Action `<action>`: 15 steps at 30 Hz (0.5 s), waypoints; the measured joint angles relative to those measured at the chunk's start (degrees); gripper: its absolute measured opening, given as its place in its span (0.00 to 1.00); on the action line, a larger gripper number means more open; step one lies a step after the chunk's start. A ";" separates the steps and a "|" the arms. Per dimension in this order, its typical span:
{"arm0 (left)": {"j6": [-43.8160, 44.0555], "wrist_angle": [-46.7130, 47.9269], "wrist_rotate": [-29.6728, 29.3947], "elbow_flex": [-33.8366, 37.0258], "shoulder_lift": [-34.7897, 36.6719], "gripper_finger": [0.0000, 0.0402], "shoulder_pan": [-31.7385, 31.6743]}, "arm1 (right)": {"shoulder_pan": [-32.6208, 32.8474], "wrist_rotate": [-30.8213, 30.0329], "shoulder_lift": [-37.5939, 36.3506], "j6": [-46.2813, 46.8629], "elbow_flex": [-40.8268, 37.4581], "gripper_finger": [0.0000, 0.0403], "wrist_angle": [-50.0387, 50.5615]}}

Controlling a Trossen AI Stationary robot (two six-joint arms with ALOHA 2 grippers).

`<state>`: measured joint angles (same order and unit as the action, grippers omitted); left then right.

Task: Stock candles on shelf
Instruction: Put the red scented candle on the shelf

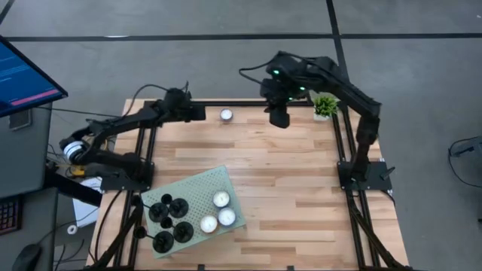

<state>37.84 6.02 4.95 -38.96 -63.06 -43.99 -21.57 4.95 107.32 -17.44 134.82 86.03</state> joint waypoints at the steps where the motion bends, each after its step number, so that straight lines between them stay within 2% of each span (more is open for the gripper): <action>1: 0.86 -0.07 -2.37 0.00 -1.12 0.01 0.96 | 0.63 -0.68 -0.99 0.99 0.00 0.32 0.24; 4: 3.62 -1.42 -7.20 0.00 -5.59 0.01 3.60 | 2.27 -2.70 -3.60 4.10 0.00 0.30 1.40; 8: 5.11 -9.41 -11.34 -0.06 -10.88 0.00 7.76 | 4.74 -3.73 -5.92 7.67 0.00 0.29 2.85; 10: 5.86 -11.52 -15.40 -1.05 -12.72 0.00 9.61 | 5.96 -3.73 -6.85 9.29 0.00 0.29 3.22; 13: 5.65 -12.73 -22.00 -3.26 -15.03 0.01 11.53 | 7.54 -3.73 -7.95 11.11 0.00 0.29 3.75; 15: 3.25 -15.73 -22.93 -4.68 -16.65 0.02 11.95 | 8.54 -3.93 -8.33 12.16 0.00 0.29 3.77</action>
<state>41.09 -9.71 -17.98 -43.64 -79.70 -32.04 -13.03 1.02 98.99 -5.28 134.82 89.79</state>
